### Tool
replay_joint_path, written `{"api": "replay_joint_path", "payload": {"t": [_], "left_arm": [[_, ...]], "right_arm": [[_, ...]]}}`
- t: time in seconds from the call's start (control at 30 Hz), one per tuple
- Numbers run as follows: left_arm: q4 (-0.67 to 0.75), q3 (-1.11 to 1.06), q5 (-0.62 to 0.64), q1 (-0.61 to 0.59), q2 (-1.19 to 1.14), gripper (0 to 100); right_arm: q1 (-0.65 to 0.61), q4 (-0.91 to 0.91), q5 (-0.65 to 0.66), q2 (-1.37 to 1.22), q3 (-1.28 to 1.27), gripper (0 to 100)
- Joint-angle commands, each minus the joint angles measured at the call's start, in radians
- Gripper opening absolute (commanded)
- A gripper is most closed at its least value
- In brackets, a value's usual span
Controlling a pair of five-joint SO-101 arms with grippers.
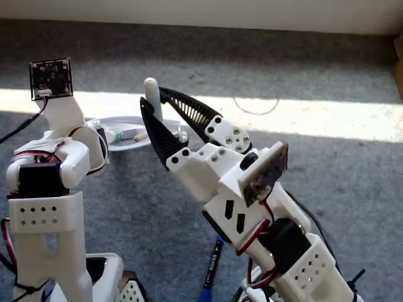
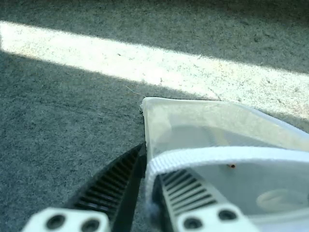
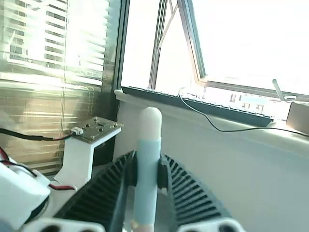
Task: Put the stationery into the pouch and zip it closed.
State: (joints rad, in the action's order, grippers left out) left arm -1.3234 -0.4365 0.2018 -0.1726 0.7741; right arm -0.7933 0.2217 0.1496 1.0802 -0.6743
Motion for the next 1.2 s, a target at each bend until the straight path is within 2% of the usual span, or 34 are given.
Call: {"api": "replay_joint_path", "payload": {"t": [0.0, 0.33, 0.5, 0.73, 0.97, 1.17], "left_arm": [[0.003, 0.05, -0.008, -0.012, -0.012, 0], [0.003, 0.05, -0.008, -0.013, -0.012, 0], [0.003, 0.05, -0.008, -0.013, -0.012, 0], [0.003, 0.05, -0.008, -0.013, -0.012, 0], [0.003, 0.05, -0.008, -0.013, -0.012, 0], [0.003, 0.05, -0.008, -0.013, -0.012, 0]], "right_arm": [[-0.015, -0.107, -0.002, -0.054, 0.007, 0.5], [-0.015, -0.255, 0.0, -0.2, 0.007, 0.5], [-0.015, -0.259, 0.0, -0.236, 0.004, 0.5], [-0.016, -0.257, 0.003, -0.239, -0.125, 0.5], [-0.051, -0.251, 0.255, -0.239, -0.246, 0.5], [-0.056, -0.251, 0.278, -0.237, -0.3, 0.5]]}}
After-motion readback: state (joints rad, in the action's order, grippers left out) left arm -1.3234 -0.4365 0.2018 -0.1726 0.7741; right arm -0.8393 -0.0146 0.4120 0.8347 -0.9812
